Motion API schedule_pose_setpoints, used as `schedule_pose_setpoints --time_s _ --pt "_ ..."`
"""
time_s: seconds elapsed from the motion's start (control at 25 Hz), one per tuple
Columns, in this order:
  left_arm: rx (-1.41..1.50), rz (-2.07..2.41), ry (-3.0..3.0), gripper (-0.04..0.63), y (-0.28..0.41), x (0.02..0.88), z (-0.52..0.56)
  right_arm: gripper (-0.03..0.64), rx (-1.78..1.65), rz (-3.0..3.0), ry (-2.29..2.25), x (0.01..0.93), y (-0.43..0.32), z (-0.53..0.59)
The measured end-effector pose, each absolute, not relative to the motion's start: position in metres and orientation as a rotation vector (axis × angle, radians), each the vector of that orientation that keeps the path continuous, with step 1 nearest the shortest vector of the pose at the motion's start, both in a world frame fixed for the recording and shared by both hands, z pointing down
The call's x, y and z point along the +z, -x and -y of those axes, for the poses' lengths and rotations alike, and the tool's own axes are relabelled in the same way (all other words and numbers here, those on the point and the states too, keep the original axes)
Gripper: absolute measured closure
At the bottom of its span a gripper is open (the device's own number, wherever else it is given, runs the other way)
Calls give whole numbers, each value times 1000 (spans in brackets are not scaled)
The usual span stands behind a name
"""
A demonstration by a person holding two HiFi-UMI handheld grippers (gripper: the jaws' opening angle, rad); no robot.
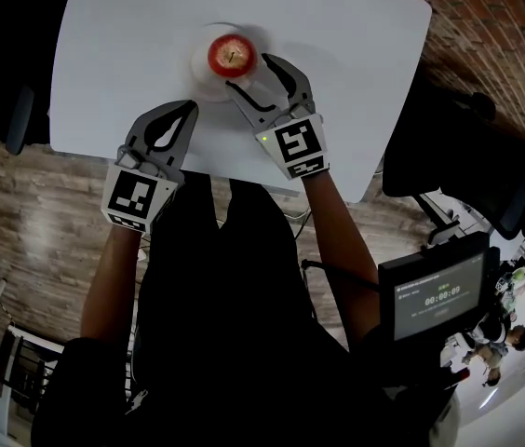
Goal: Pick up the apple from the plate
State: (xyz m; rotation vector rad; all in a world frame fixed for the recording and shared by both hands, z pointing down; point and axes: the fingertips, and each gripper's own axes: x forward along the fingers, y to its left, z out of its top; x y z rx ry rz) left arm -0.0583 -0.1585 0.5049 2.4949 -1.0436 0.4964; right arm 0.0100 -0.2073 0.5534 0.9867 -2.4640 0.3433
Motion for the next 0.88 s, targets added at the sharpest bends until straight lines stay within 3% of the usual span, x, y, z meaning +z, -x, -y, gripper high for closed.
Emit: schedule_pose_setpoints --time_s 0.28,0.88 --pt "504 1051 -2488 589 62 507 159 255 343 2449 -974 563 -7 210" --pt "523 1072 -2467 589 71 513 166 198 330 2451 -953 572 4 228"
